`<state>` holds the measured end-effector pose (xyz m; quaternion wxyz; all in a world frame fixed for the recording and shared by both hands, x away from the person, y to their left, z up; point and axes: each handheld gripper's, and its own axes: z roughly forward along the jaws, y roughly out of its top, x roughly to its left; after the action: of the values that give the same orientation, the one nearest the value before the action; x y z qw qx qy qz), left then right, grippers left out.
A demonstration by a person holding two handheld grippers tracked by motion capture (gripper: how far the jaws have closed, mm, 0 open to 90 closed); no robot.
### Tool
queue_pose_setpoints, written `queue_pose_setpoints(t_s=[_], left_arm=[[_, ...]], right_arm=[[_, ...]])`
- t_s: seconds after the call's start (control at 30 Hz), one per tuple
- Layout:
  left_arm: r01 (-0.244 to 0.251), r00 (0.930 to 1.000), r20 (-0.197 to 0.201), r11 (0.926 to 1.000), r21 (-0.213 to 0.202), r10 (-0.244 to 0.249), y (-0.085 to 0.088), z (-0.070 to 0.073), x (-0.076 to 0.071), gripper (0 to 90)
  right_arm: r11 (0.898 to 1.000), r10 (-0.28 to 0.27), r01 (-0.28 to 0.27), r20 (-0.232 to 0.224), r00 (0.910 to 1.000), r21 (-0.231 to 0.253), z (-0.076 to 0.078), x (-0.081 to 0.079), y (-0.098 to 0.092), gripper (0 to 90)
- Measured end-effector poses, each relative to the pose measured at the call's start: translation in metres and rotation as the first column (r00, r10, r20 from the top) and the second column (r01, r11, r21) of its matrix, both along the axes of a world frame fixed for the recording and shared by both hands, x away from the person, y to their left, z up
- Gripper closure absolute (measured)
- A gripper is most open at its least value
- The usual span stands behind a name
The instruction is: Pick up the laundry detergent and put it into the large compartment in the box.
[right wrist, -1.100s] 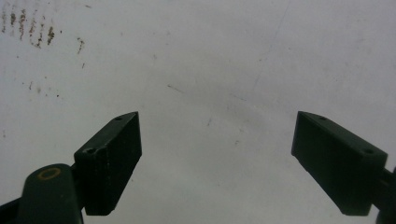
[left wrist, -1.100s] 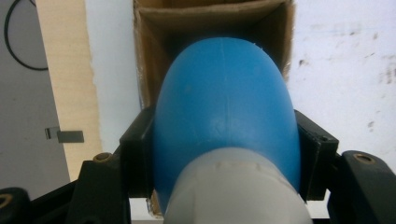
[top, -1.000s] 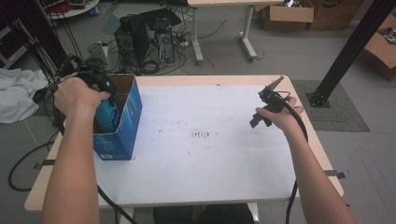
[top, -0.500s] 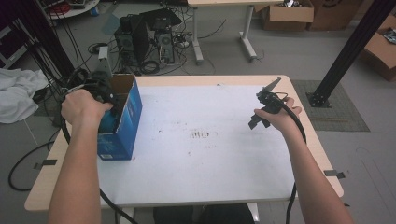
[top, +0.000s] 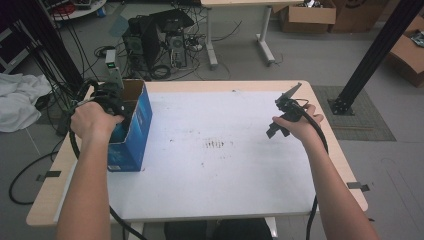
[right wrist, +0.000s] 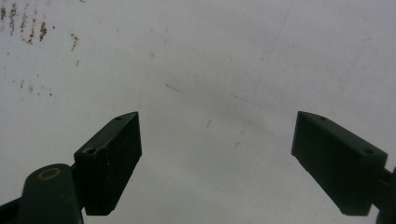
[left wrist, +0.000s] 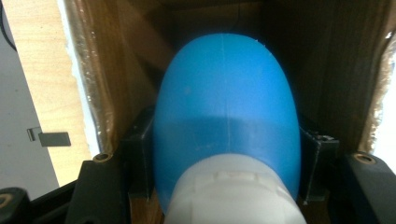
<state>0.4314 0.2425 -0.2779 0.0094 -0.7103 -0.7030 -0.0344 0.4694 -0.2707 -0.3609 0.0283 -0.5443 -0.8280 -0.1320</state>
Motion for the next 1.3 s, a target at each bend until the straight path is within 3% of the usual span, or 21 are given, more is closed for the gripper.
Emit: queue_pose_setpoints(t_s=[0.4,0.8,1.3], left_arm=[[0.009,1.0000,0.003,0.9999,0.004,-0.009,-0.0014,-0.0020,-0.0009,37.7],[-0.004,0.9999,0.012,0.9997,-0.022,0.004,0.0014,-0.0015,-0.0023,37.2],[-0.025,0.9995,0.020,0.9989,-0.041,0.026,0.0039,0.0044,-0.0055,30.6]], right_arm=[[1.000,0.004,-0.004,-0.002,1.0000,-0.001,-0.0003,-0.0005,0.0018,16.3],[1.000,0.000,0.000,-0.004,1.0000,0.004,-0.0003,-0.0014,0.0005,16.3],[1.000,0.007,-0.007,-0.003,1.0000,0.005,0.0004,-0.0018,0.0020,16.3]])
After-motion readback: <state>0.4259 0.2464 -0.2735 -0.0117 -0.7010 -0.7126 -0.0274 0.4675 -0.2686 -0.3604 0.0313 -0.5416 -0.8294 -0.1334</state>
